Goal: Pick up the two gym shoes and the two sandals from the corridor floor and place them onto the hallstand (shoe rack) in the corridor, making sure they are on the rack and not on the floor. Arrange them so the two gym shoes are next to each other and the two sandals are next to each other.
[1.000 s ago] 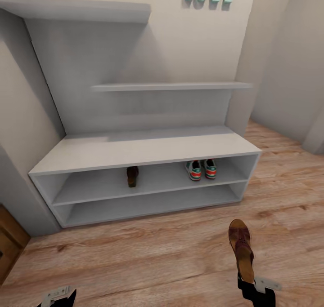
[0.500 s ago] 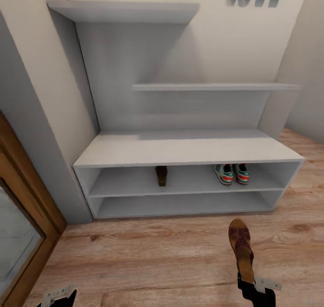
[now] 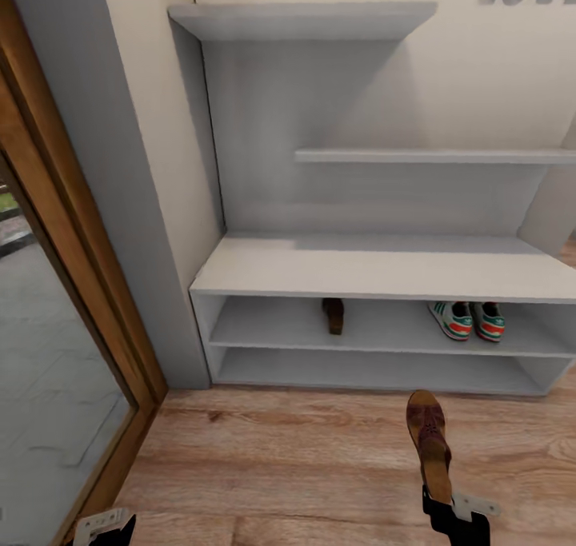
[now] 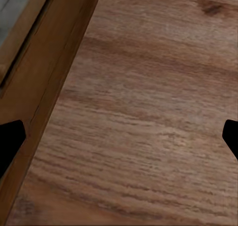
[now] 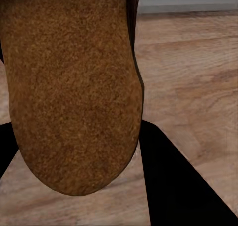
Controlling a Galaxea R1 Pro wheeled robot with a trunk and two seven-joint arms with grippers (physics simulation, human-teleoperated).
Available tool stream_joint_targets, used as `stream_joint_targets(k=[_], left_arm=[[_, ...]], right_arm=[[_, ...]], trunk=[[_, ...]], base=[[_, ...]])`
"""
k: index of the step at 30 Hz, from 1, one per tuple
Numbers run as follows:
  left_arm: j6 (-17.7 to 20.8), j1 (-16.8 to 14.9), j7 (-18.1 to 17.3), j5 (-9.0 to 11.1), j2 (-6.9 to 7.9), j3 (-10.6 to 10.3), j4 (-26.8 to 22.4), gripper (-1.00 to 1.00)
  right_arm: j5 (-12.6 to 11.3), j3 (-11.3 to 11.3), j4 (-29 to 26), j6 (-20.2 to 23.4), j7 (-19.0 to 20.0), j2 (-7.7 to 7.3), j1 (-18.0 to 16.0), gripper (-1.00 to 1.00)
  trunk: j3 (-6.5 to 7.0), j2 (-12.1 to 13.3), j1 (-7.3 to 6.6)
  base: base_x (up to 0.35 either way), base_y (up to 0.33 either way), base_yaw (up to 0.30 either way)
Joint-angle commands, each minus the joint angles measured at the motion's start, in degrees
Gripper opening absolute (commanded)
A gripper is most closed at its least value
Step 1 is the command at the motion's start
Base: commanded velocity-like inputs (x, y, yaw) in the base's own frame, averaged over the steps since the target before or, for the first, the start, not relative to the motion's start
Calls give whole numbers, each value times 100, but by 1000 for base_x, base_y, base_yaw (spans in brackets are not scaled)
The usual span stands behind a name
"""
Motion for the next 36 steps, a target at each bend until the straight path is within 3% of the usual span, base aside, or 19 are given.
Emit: stream_joint_targets(k=[1, 13, 15, 17, 23, 26, 29, 30, 32, 33, 36], left_arm=[[-16, -6, -50, -23, -4, 48, 9, 100], [-29, -6, -65, -72, -35, -23, 9, 100], [-303, -6, -174, -89, -68, -127, 11, 100], [-611, -5, -550, -110, -73, -386, 18, 100], [-790, -5, -1200, -118, -66, -626, 23, 100], [-821, -4, -1569, -119, -46, -668, 20, 100], [-833, -2, -1933, -119, -18, -670, 21, 100], [-837, 1, -2097, -121, -8, -667, 23, 100], [-839, 10, -2239, -124, 4, -664, 23, 100], [-840, 41, -2350, -129, 17, -658, 21, 100], [-842, 106, -2454, -129, 39, -654, 15, 100]], right_arm=[[19, -10, 5, -15, -27, 0, -4, -100], [19, -6, 5, -15, -30, 3, -4, -100], [19, -1, 5, -9, -26, 15, -4, -100], [25, 27, 0, 6, -21, 144, -4, -100], [30, 157, -127, 308, -35, 513, -11, -100], [29, 203, -465, 910, -46, 738, -12, -100], [29, 222, -976, 1803, -62, 956, -23, -100], [25, 227, -1273, 2311, -70, 1074, -34, -100], [23, 230, -1583, 2819, -78, 1204, -50, -100], [22, 232, -1888, 3290, -109, 1335, -70, -100], [19, 237, -2296, 3884, -261, 1528, -108, -100]], trunk=[[-5, -2, 0], [-5, -2, 0], [-5, -2, 0], [-5, -2, 0], [-5, -2, 0], [-5, -2, 0], [-5, -2, 0], [-5, -2, 0], [-5, -2, 0], [-5, -2, 0], [-5, -2, 0]], base=[[77, 301, 27], [22, 98, 4], [0, 0, 0], [0, 0, 0], [0, 0, 0], [0, 0, 0], [0, 0, 0], [0, 0, 0], [0, 0, 0], [0, 0, 0], [0, 0, 0]])
